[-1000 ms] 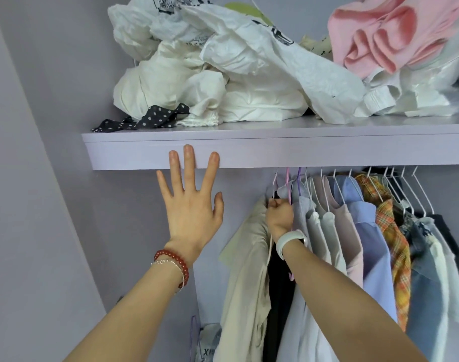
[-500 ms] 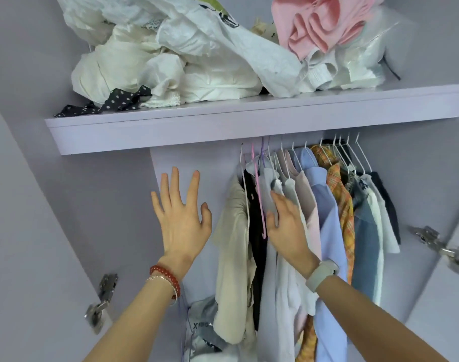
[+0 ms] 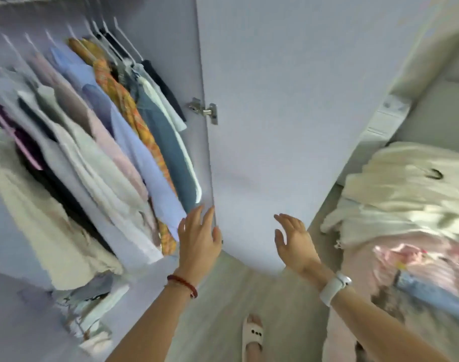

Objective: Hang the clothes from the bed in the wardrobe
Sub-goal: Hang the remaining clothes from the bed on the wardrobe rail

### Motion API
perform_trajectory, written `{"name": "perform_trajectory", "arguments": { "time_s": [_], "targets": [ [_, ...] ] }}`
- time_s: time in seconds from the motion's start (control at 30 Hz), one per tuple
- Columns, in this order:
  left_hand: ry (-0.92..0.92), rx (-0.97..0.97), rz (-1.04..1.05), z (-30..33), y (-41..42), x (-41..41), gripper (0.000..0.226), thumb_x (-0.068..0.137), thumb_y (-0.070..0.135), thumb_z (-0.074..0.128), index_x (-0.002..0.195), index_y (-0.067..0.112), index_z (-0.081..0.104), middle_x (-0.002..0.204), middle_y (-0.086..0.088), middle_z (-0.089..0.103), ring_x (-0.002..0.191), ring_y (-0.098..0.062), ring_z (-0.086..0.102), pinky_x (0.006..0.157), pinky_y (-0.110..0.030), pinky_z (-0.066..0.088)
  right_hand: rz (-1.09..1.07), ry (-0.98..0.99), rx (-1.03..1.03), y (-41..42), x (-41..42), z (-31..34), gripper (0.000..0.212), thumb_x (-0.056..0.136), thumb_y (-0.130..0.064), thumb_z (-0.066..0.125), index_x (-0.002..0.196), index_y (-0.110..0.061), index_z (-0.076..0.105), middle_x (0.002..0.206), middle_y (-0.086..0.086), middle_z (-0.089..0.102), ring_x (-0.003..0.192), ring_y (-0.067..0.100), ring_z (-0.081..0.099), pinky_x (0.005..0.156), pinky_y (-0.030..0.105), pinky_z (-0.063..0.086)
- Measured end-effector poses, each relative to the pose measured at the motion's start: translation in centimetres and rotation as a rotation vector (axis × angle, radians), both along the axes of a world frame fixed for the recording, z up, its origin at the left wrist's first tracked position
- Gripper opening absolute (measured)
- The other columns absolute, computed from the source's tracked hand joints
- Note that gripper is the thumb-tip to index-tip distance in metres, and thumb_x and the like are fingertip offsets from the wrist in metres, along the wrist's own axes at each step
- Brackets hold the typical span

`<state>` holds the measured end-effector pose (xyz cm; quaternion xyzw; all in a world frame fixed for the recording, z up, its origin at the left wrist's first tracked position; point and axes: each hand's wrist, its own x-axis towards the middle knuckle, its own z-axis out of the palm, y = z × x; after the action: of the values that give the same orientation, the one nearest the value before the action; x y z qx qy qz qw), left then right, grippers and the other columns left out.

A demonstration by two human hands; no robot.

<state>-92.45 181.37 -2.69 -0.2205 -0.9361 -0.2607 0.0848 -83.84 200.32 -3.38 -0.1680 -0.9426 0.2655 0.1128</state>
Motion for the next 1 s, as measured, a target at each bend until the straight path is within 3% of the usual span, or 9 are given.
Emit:
{"name": "perform_trajectory", "arguments": {
  "time_s": [0.2, 0.47, 0.6, 0.73, 1.0],
  "targets": [
    [-0.199, -0.085, -0.435, -4.6, 13.9, 7.0, 0.044, 0.088, 0.014, 0.052, 0.132, 0.01, 0.047, 0.14, -0.01, 0.041, 0.127, -0.027, 0.04, 0.1, -0.038, 0.034, -0.464, -0.192, -0.144, 9.7, 15.0, -4.5, 0.037, 0.089, -0.007, 0.046, 0.126, -0.006, 0.051, 0.131, 0.014, 0.049, 0.122, 0.032, 0.042, 0.102, 0.035, 0.033],
    [-0.326, -0.239, -1.05, -7.6, 33.1, 19.9, 0.042, 0.092, 0.011, 0.047, 0.133, 0.005, 0.045, 0.136, -0.01, 0.044, 0.127, -0.023, 0.04, 0.106, -0.028, 0.028, -1.09, -0.249, -0.375, 17.8, 34.1, -9.6, 0.038, 0.091, -0.007, 0.04, 0.129, -0.005, 0.047, 0.132, 0.016, 0.047, 0.124, 0.032, 0.04, 0.104, 0.034, 0.029],
    [-0.366, -0.417, -1.259, -10.4, 39.9, 27.0, 0.042, 0.093, 0.014, 0.045, 0.134, 0.007, 0.043, 0.135, -0.009, 0.042, 0.122, -0.024, 0.045, 0.105, -0.037, 0.035, -1.318, -0.269, -0.489, 20.6, 41.9, -12.8, 0.036, 0.09, -0.003, 0.044, 0.125, 0.001, 0.05, 0.127, 0.023, 0.051, 0.122, 0.035, 0.043, 0.103, 0.034, 0.027],
    [-0.392, -0.631, -1.417, -13.6, 44.3, 33.8, 0.044, 0.095, 0.022, 0.041, 0.138, 0.014, 0.037, 0.14, -0.002, 0.035, 0.121, -0.02, 0.044, 0.099, -0.033, 0.037, -1.571, -0.264, -0.616, 21.8, 49.1, -15.4, 0.036, 0.088, -0.001, 0.044, 0.123, 0.004, 0.05, 0.125, 0.027, 0.051, 0.12, 0.037, 0.044, 0.1, 0.035, 0.029],
    [-0.247, -0.957, -1.652, -19.9, 48.6, 45.0, 0.053, 0.097, 0.028, 0.035, 0.146, 0.026, 0.018, 0.156, 0.002, 0.007, 0.141, -0.018, 0.007, 0.111, -0.043, 0.018, -1.93, -0.342, -0.645, 22.6, 61.5, -20.3, 0.036, 0.09, -0.003, 0.041, 0.123, 0.009, 0.044, 0.123, 0.032, 0.048, 0.115, 0.044, 0.043, 0.096, 0.045, 0.031]
  ]
}}
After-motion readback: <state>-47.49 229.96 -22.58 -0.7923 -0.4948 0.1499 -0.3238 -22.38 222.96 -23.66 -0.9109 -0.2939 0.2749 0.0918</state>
